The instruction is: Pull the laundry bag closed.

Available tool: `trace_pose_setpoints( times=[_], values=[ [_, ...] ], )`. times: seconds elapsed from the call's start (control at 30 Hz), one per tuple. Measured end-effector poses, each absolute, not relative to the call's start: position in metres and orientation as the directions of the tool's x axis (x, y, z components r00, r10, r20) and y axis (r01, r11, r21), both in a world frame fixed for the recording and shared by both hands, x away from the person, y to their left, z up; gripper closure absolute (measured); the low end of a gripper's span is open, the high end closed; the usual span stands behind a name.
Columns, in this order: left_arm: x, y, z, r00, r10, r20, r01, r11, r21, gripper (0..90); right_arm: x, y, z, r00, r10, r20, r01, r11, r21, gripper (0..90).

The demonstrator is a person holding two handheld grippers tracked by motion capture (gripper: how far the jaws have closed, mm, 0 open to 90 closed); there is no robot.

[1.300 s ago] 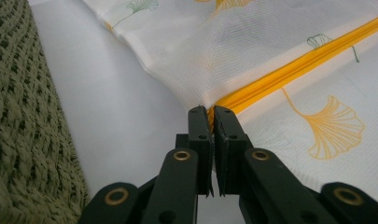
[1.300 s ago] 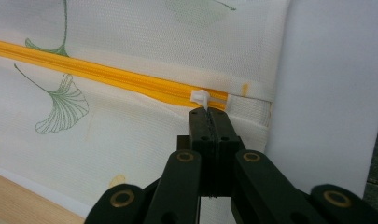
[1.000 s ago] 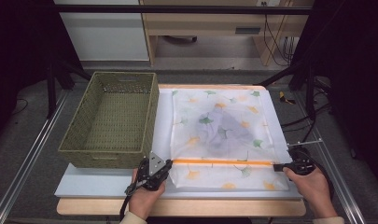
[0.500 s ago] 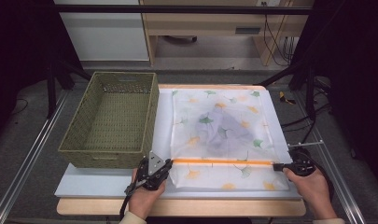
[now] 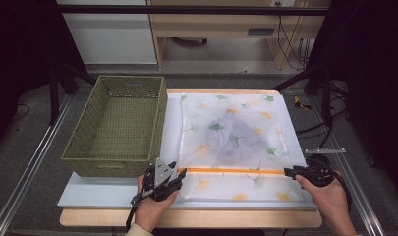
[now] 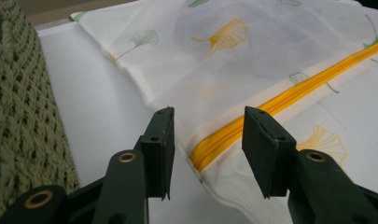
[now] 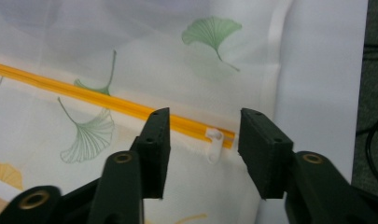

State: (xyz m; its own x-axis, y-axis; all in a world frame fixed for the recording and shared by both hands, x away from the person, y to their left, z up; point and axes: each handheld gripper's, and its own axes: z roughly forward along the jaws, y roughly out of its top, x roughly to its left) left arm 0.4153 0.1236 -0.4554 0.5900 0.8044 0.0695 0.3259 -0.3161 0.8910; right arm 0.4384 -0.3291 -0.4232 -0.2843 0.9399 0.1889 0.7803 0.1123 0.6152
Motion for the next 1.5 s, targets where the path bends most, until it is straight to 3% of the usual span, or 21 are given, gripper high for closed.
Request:
trace_pose_setpoints(
  times=[0.53,0.67,0.97,1.5],
  values=[
    [0.414,0.116,-0.450,0.626,0.779,0.035,0.292,-0.276,0.916,27.9,0.440,-0.313,-0.432,-0.345,0.929,0.132,0.673,0.146,0.725,31.3],
    [0.414,0.116,-0.449,0.631,0.776,0.030,0.290,-0.271,0.918,24.3,0.441,-0.311,-0.435,-0.341,0.933,0.114,0.672,0.157,0.723,20.9],
    [0.413,0.117,-0.444,0.613,0.790,0.011,0.289,-0.237,0.927,17.0,0.439,-0.306,-0.430,-0.329,0.943,0.059,0.607,0.164,0.778,7.7],
    [0.409,0.123,-0.426,0.608,0.794,-0.003,0.251,-0.188,0.949,10.0,0.431,-0.289,-0.424,-0.316,0.947,-0.054,0.503,0.215,0.837,9.0]
  ],
)
